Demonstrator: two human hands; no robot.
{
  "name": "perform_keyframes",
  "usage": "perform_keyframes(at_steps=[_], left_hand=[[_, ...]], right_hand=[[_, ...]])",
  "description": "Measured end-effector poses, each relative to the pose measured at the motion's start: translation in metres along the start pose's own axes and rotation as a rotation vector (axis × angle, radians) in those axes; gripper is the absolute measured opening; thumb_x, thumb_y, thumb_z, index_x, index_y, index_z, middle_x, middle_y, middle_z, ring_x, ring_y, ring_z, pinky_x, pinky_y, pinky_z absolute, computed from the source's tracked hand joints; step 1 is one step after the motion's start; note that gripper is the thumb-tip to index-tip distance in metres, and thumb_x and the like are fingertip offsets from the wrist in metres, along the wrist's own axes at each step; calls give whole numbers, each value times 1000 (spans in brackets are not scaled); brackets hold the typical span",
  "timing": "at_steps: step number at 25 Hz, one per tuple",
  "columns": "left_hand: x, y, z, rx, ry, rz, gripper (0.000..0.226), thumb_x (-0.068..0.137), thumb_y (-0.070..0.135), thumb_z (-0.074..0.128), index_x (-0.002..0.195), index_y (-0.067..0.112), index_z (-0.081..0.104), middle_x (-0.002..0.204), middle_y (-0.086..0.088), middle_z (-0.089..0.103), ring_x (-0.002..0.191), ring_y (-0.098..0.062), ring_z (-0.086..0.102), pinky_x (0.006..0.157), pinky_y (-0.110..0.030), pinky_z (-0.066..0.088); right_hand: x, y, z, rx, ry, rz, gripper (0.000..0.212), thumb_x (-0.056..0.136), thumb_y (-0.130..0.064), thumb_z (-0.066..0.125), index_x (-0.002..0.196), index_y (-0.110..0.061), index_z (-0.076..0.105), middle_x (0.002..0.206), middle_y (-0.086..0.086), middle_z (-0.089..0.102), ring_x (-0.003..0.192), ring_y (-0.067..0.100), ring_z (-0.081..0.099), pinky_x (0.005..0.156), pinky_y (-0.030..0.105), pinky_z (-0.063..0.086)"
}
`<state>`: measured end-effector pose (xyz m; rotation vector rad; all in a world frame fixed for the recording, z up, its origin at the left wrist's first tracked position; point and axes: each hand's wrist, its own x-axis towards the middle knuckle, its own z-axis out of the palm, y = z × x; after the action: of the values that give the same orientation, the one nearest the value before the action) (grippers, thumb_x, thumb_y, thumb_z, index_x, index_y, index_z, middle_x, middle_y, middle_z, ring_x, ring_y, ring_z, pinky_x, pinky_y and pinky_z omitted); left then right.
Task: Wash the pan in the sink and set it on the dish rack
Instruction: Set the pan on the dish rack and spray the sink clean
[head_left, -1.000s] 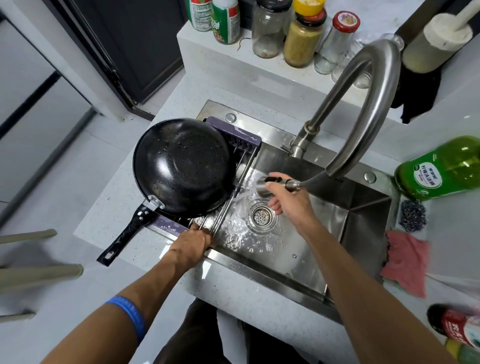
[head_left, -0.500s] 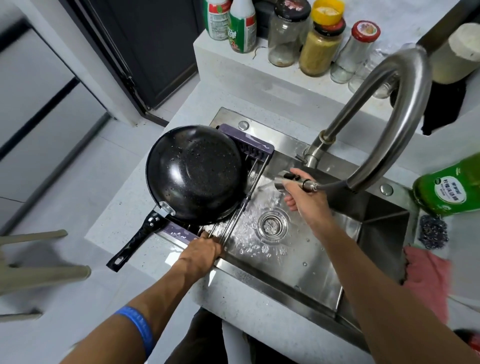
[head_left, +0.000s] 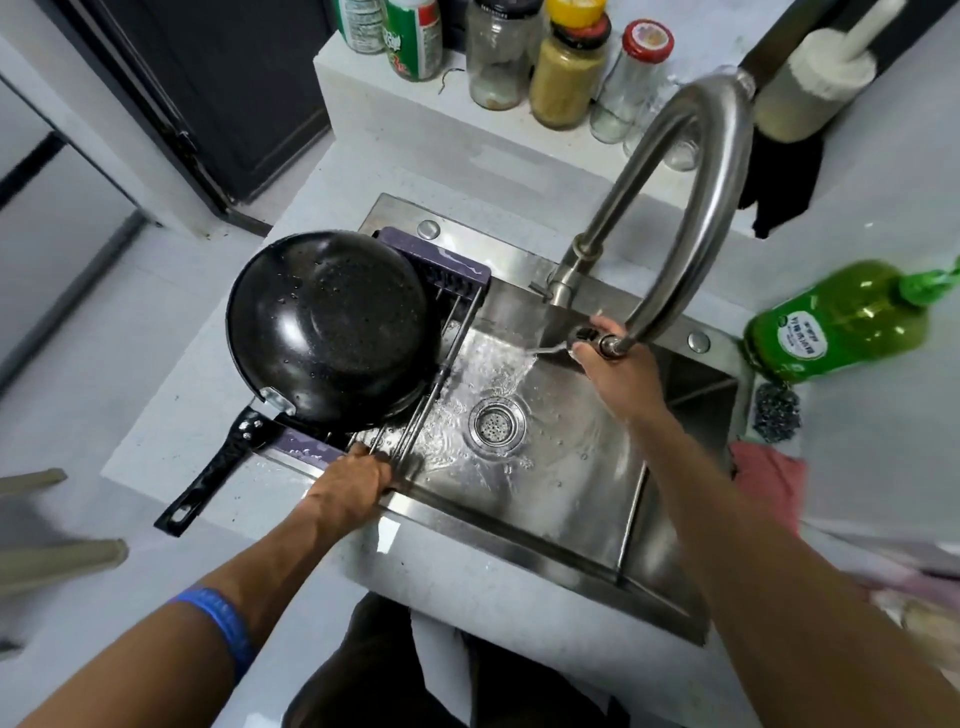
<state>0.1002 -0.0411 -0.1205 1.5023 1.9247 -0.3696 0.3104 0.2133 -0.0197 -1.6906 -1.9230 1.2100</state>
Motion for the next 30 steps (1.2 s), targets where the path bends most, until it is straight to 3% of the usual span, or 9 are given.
perform_keyframes(at_steps=[2,5,9,12,15,19,25,28,30], left_hand=[[3,-3,2,10,-12,-19,35,92,18,47,124,22,61,121,-3,62,118,-26,47,96,-37,47],[9,-7,4,-5,-27,-30,36,88,16,49,120,25,63,118,-1,64,112,-26,54,90,-35,51],[6,-5,6,8,5,-43,30,91,21,50,117,26,65,114,1,66,108,-25,55,87,-35,52],[5,-5,6,-19,45,-33,32,91,21,54,117,35,66,112,7,66,107,-22,51,87,-34,52],[3,-6,3,-43,30,-21,36,90,15,53,118,33,67,113,5,67,107,-24,49,88,-35,51],[3,-4,3,-65,57,-6,33,94,17,52,119,34,67,115,5,66,109,-23,51,88,-32,49],[3,-1,3,-117,87,-23,29,98,21,51,118,34,67,115,4,66,110,-19,50,90,-30,48],[2,-2,4,-115,85,-15,31,98,19,52,119,34,67,116,6,66,112,-19,49,91,-31,48],[2,-1,3,-110,88,-13,31,98,17,51,119,34,67,115,5,65,114,-20,49,91,-31,49]], right_hand=[[3,5,-17,-157,-25,21,24,90,-25,66,101,-5,74,90,19,73,87,32,70,80,42,55],[7,10,-42,-397,-19,70,27,90,-31,60,100,-10,72,88,14,68,93,33,68,69,33,45],[6,15,-74,-689,12,79,34,89,-38,60,109,-12,68,103,13,69,101,33,65,76,34,41],[3,18,-86,-817,-32,112,36,86,-45,60,102,-14,62,99,11,67,85,29,59,73,33,41],[-1,13,-83,-800,-167,170,33,83,-47,66,89,-15,62,83,3,65,68,18,54,69,31,39],[-9,7,-64,-653,-338,193,27,78,-40,72,71,-14,69,75,4,70,68,18,63,65,29,44],[-17,4,-77,-672,-399,224,30,86,-35,68,64,-15,66,63,2,65,60,19,61,56,27,40],[-27,5,-54,-391,-389,220,25,88,-28,68,70,-12,66,68,7,67,55,16,59,52,24,42],[-33,2,-30,-255,-423,203,27,86,-31,70,71,-9,67,57,8,65,47,17,54,47,22,40]])
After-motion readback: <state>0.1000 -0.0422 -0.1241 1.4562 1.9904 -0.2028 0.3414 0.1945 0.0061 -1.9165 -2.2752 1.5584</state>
